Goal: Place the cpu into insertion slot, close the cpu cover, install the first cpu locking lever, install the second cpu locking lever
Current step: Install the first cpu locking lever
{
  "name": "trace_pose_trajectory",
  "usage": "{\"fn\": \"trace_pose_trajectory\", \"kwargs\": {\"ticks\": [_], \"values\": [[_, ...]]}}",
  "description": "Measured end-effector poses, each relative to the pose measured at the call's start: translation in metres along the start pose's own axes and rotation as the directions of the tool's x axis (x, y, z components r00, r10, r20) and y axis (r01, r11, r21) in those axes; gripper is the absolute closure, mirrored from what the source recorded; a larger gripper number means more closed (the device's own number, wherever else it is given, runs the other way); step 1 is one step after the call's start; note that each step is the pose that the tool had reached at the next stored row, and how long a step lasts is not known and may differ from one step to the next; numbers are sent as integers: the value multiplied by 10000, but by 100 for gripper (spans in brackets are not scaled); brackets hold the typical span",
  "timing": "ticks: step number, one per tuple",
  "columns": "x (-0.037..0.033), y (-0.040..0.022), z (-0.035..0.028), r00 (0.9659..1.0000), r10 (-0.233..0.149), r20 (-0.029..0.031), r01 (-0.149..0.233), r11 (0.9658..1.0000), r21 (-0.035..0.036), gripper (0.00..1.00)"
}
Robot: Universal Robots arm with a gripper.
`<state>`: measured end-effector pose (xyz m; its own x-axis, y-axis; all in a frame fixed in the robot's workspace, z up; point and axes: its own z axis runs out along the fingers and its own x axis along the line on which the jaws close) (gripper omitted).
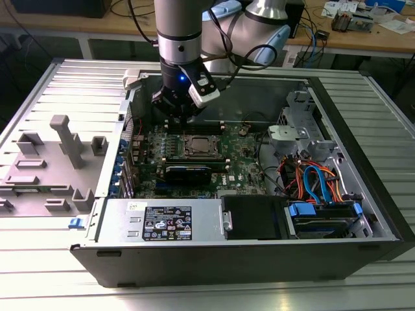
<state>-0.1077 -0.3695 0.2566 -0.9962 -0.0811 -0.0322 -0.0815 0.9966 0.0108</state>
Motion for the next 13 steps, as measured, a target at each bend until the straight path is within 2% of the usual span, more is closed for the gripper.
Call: {"fn": "trace_pose_trajectory", "kwargs": {"ticks": [6,13], "values": [[3,0,0,10000,1,1,-1,10000,0,89],[76,6,-2,10000,0,0,0,10000,0,89]]}}
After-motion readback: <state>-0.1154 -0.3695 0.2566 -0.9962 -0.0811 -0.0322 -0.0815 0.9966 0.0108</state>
